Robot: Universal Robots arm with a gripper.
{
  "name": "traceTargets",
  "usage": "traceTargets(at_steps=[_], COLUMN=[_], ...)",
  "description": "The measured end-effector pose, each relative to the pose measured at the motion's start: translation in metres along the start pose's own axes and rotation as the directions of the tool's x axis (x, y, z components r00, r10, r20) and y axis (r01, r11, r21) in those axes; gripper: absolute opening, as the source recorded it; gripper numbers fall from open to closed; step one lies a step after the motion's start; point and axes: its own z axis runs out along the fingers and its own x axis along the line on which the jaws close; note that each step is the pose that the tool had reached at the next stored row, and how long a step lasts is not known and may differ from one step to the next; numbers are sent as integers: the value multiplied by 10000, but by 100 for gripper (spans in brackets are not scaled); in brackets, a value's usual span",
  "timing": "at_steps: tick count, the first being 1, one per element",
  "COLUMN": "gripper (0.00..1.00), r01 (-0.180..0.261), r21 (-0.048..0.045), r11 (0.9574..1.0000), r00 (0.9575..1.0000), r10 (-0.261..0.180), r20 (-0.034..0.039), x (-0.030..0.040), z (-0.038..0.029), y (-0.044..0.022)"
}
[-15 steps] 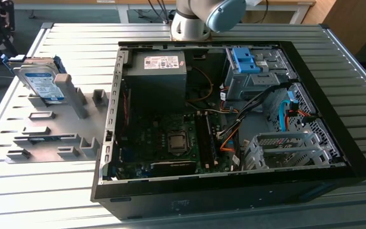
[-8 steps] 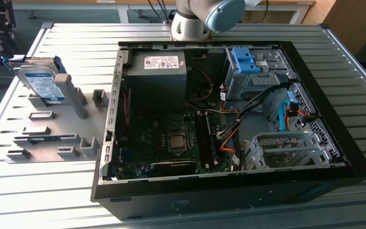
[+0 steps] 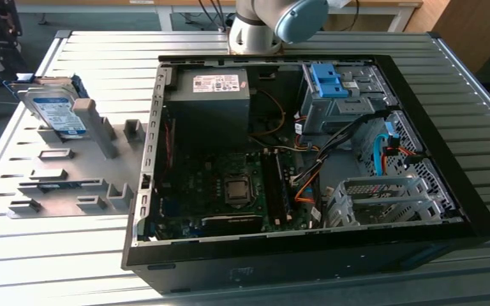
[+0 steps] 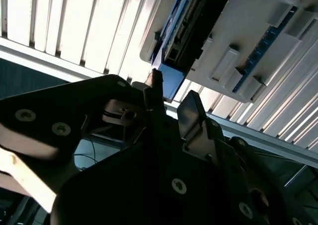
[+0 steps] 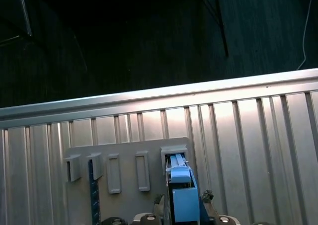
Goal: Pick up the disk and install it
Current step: 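Pick up the disk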
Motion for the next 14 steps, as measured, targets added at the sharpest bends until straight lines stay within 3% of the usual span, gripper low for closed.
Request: traceTargets(at_steps=[3,4,8,14], gripper=[44,50,50,50], r01=[0,0,60,260], r21=[46,58,154,169], r11=[10000,10000,9999,9995], r00=[10000,10000,10000,9997], r10=[0,0,-59,-259], r20=[-4,-5,-25,-34], x=[-6,-9,-14,-14], z=[16,23,51,82], y=[0,0,1,0])
